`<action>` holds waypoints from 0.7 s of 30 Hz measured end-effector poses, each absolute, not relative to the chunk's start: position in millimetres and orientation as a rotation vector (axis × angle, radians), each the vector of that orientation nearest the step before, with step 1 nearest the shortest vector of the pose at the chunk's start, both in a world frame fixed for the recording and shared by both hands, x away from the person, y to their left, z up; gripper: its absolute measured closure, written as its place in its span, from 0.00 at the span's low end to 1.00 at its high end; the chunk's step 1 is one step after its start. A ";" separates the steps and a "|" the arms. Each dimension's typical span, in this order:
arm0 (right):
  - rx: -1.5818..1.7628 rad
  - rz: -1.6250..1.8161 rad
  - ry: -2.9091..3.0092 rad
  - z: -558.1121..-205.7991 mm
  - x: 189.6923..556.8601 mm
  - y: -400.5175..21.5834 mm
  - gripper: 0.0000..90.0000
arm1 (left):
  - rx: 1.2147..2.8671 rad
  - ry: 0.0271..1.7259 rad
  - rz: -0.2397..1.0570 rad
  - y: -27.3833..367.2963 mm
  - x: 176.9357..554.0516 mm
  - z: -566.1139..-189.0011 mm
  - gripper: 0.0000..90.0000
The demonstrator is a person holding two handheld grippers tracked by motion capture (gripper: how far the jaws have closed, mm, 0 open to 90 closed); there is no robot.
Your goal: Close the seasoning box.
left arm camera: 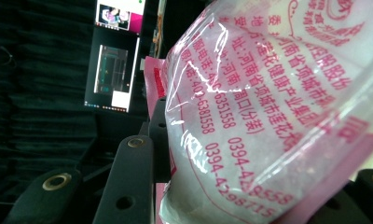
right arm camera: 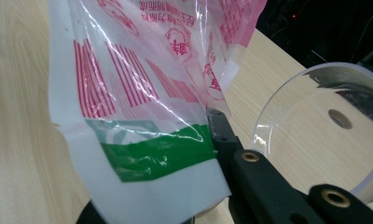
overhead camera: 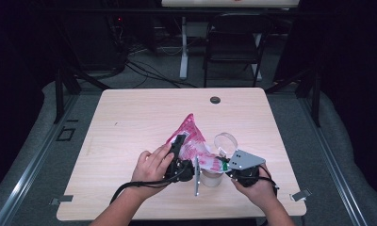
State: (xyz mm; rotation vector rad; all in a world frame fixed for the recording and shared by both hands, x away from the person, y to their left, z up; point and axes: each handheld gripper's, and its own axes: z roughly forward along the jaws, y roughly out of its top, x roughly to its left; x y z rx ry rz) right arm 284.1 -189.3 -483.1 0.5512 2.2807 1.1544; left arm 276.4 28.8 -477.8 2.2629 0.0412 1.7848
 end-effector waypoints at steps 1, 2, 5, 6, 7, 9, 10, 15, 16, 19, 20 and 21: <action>0.551 1.152 2.278 -482.6 283.9 -188.9 0.99 | 2.270 0.049 1.778 29.5 276.4 -478.2 0.73; 0.548 1.149 2.276 -482.1 283.8 -188.5 1.00 | 2.273 0.053 1.779 30.4 276.5 -478.6 0.73; 0.541 1.155 2.278 -480.9 284.1 -187.3 0.99 | 2.283 0.070 1.768 32.3 276.2 -480.7 0.73; 0.538 1.158 2.275 -480.5 284.2 -186.9 0.99 | 2.282 0.073 1.765 32.9 276.3 -481.3 0.73; 0.538 1.163 2.274 -480.3 284.3 -186.4 0.99 | 2.285 0.076 1.764 33.4 276.1 -481.6 0.73; 0.534 1.167 2.273 -479.7 284.7 -185.7 0.99 | 2.293 0.085 1.759 34.4 275.7 -482.3 0.74; 0.533 1.169 2.273 -479.4 285.0 -185.4 0.99 | 2.296 0.090 1.755 34.9 275.5 -482.9 0.74; 0.526 1.179 2.273 -478.7 286.5 -183.7 0.99 | 2.307 0.109 1.741 37.5 275.2 -486.7 0.74; 0.525 1.186 2.275 -478.7 286.9 -183.3 0.99 | 2.311 0.115 1.734 38.0 275.2 -487.3 0.74; 0.520 1.187 2.276 -478.0 287.6 -182.4 0.99 | 2.319 0.134 1.719 39.6 275.4 -488.0 0.74; 0.517 1.187 2.277 -477.8 287.8 -182.1 0.99 | 2.322 0.138 1.715 40.3 275.5 -488.2 0.74; 0.516 1.191 2.278 -477.6 287.9 -181.6 0.99 | 2.324 0.141 1.712 40.8 275.5 -488.4 0.74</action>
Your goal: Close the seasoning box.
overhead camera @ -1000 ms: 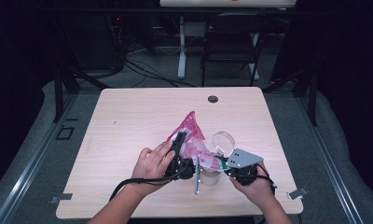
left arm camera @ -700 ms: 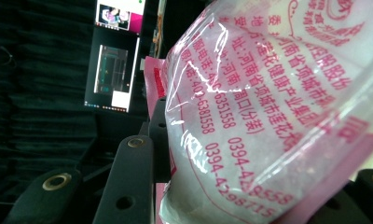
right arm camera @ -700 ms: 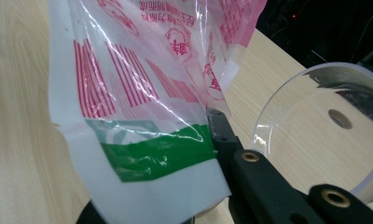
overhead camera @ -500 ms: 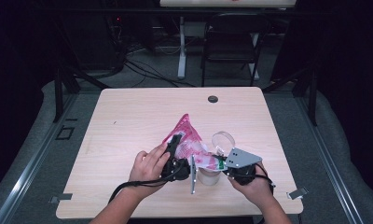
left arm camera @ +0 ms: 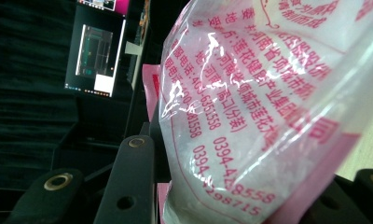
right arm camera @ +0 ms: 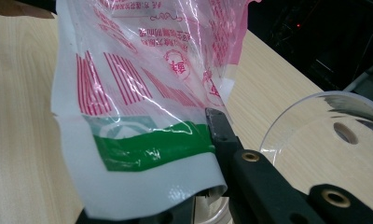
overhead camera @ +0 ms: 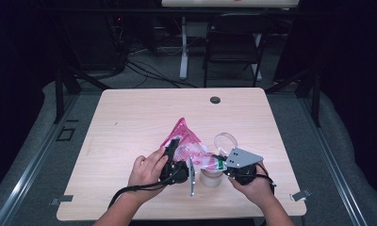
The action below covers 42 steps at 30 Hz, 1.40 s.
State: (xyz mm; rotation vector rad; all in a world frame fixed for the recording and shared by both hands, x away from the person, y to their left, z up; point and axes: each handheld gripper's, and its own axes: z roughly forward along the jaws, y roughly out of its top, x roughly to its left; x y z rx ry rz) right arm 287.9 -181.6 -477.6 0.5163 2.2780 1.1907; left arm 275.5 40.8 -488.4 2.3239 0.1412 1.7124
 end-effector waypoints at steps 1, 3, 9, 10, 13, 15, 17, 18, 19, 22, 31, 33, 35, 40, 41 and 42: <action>0.515 1.188 2.277 -477.3 288.0 -181.2 0.99 | 2.323 0.144 1.709 41.3 275.6 -488.6 0.74; 0.514 1.188 2.275 -476.8 287.9 -180.4 0.99 | 2.326 0.154 1.700 42.4 275.7 -489.0 0.74; 0.505 1.192 2.278 -476.5 288.5 -178.6 0.99 | 2.335 0.186 1.667 44.4 275.9 -492.7 0.74; 0.506 1.190 2.277 -476.5 288.5 -178.4 0.99 | 2.335 0.190 1.662 44.7 276.0 -493.5 0.74; 0.504 1.193 2.279 -476.8 288.5 -177.9 0.99 | 2.340 0.199 1.658 45.0 275.9 -494.3 0.74; 0.504 1.192 2.277 -476.6 288.4 -178.1 0.99 | 2.339 0.203 1.651 45.0 276.1 -494.5 0.74; 0.505 1.195 2.275 -476.3 288.3 -178.3 0.99 | 2.334 0.208 1.646 45.0 276.0 -495.5 0.74; 0.505 1.193 2.274 -476.2 288.3 -178.4 0.99 | 2.332 0.211 1.643 45.1 276.1 -496.1 0.74; 0.505 1.195 2.274 -476.3 288.3 -178.2 0.99 | 2.329 0.217 1.643 45.2 276.0 -496.8 0.74; 0.504 1.191 2.275 -476.4 288.2 -177.8 0.99 | 2.334 0.229 1.631 45.7 276.0 -497.7 0.74; 0.502 1.189 2.275 -476.4 288.0 -177.6 0.99 | 2.332 0.276 1.576 46.5 276.8 -500.3 0.74; 0.499 1.187 2.276 -476.3 287.9 -177.4 0.99 | 2.333 0.281 1.567 46.7 276.9 -500.9 0.75; 0.497 1.185 2.277 -476.2 287.8 -177.2 0.99 | 2.329 0.284 1.563 47.1 277.2 -500.9 0.75; 0.496 1.186 2.274 -475.6 287.1 -176.6 0.99 | 2.330 0.318 1.524 48.0 277.1 -502.5 0.75; 0.496 1.186 2.273 -475.7 287.0 -176.4 0.99 | 2.331 0.319 1.522 48.0 277.1 -502.9 0.75; 0.497 1.186 2.272 -475.8 287.0 -176.2 0.99 | 2.329 0.316 1.524 48.0 277.2 -503.0 0.75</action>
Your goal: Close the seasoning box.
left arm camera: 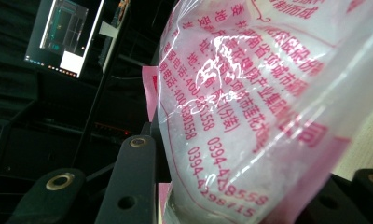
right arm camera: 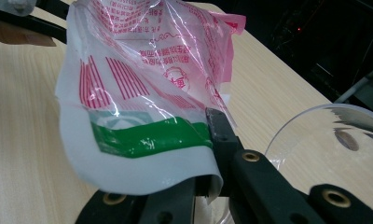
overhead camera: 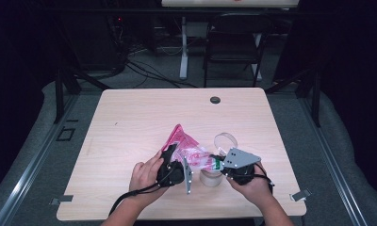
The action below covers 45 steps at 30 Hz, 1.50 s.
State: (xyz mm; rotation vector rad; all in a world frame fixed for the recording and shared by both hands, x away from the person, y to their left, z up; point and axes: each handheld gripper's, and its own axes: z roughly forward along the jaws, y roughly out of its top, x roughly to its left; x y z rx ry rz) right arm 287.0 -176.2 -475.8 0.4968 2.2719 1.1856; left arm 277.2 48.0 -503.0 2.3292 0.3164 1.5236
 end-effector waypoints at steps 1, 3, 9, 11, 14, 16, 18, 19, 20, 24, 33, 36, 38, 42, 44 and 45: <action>0.496 1.185 2.272 -475.8 287.0 -176.1 0.99 | 2.329 0.322 1.519 48.0 277.2 -503.1 0.75; 0.495 1.188 2.272 -475.9 287.0 -175.9 0.99 | 2.323 0.335 1.506 48.4 277.2 -503.8 0.75; 0.488 1.188 2.279 -475.9 287.1 -175.6 0.99 | 2.326 0.369 1.461 48.8 277.2 -508.2 0.75; 0.489 1.181 2.281 -476.0 287.1 -175.2 0.99 | 2.322 0.370 1.460 48.7 277.4 -508.9 0.75; 0.489 1.184 2.284 -476.4 287.2 -174.8 0.99 | 2.324 0.382 1.443 49.5 277.5 -509.8 0.75; 0.488 1.182 2.288 -476.5 287.0 -174.3 0.99 | 2.327 0.391 1.431 50.2 277.5 -510.6 0.75; 0.486 1.176 2.288 -476.6 286.7 -173.9 0.99 | 2.322 0.402 1.416 50.5 277.6 -511.9 0.75; 0.486 1.174 2.288 -476.6 286.7 -173.7 0.99 | 2.321 0.406 1.413 50.7 277.8 -512.5 0.75; 0.487 1.174 2.288 -476.7 286.6 -173.4 0.99 | 2.318 0.409 1.409 50.8 277.9 -513.1 0.75; 0.483 1.170 2.288 -476.8 286.5 -172.8 0.99 | 2.309 0.440 1.369 51.7 278.7 -515.2 0.75; 0.481 1.174 2.298 -477.3 286.4 -171.7 0.99 | 2.282 0.520 1.253 54.0 280.4 -525.8 0.75; 0.477 1.178 2.300 -477.6 286.3 -170.9 0.98 | 2.299 0.543 1.217 56.0 281.4 -527.5 0.75; 0.476 1.184 2.302 -477.4 286.3 -170.7 0.97 | 2.298 0.560 1.187 56.9 282.2 -528.2 0.75; 0.479 1.196 2.302 -476.8 286.4 -170.9 0.95 | 2.276 0.600 1.126 59.4 285.0 -530.4 0.76; 0.484 1.208 2.301 -476.4 286.4 -171.3 0.92 | 2.275 0.615 1.094 60.9 286.3 -531.7 0.76; 0.486 1.221 2.300 -476.4 286.7 -171.6 0.89 | 2.276 0.618 1.085 61.6 287.2 -532.4 0.76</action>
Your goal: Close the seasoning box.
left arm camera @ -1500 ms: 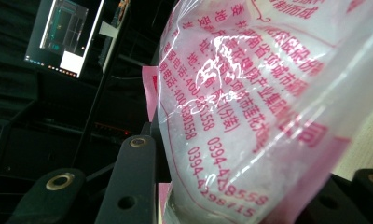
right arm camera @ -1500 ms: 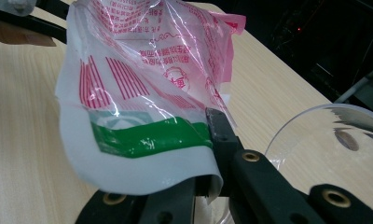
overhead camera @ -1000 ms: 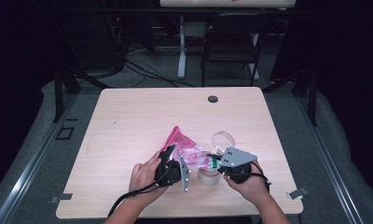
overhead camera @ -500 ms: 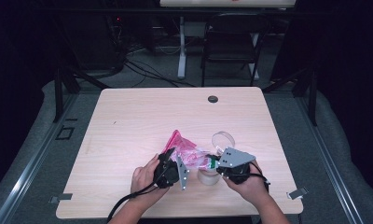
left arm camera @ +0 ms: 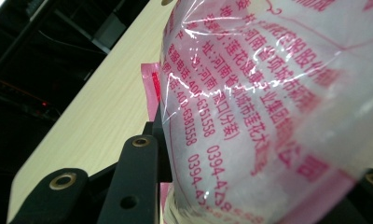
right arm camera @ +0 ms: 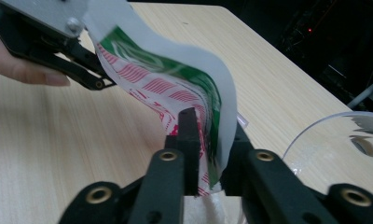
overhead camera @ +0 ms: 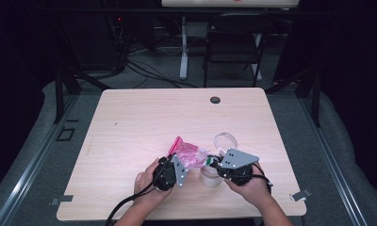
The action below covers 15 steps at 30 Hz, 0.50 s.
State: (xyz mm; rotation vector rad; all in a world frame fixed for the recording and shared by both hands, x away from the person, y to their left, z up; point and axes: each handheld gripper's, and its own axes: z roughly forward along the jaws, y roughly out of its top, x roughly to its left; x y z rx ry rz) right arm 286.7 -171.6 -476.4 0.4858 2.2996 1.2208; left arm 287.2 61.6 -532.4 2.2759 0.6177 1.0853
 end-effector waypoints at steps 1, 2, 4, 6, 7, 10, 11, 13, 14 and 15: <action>0.490 1.235 2.297 -476.3 286.9 -171.7 0.86 | 2.274 0.628 1.071 61.9 287.8 -533.6 0.76; 0.491 1.242 2.296 -476.0 287.2 -172.1 0.84 | 2.274 0.630 1.062 62.5 288.8 -534.3 0.76; 0.495 1.261 2.288 -475.9 287.4 -172.4 0.81 | 2.267 0.648 1.025 63.5 290.3 -536.3 0.76; 0.502 1.275 2.283 -475.3 287.5 -172.8 0.75 | 2.259 0.670 0.982 65.1 292.1 -538.1 0.76; 0.505 1.285 2.280 -474.9 287.5 -173.4 0.72 | 2.252 0.686 0.958 66.0 292.7 -539.3 0.77; 0.526 1.315 2.259 -473.2 287.6 -175.3 0.65 | 2.242 0.717 0.895 68.9 295.1 -542.4 0.77; 0.534 1.327 2.253 -472.7 287.7 -175.9 0.64 | 2.234 0.724 0.878 69.9 296.1 -543.4 0.77; 0.550 1.364 2.245 -472.0 288.0 -176.8 0.59 | 2.225 0.735 0.846 71.2 297.3 -544.7 0.77; 0.559 1.377 2.245 -471.6 288.1 -177.0 0.57 | 2.222 0.744 0.825 72.0 297.9 -545.2 0.77; 0.565 1.377 2.245 -471.0 288.0 -177.2 0.56 | 2.224 0.749 0.817 72.5 298.3 -545.1 0.77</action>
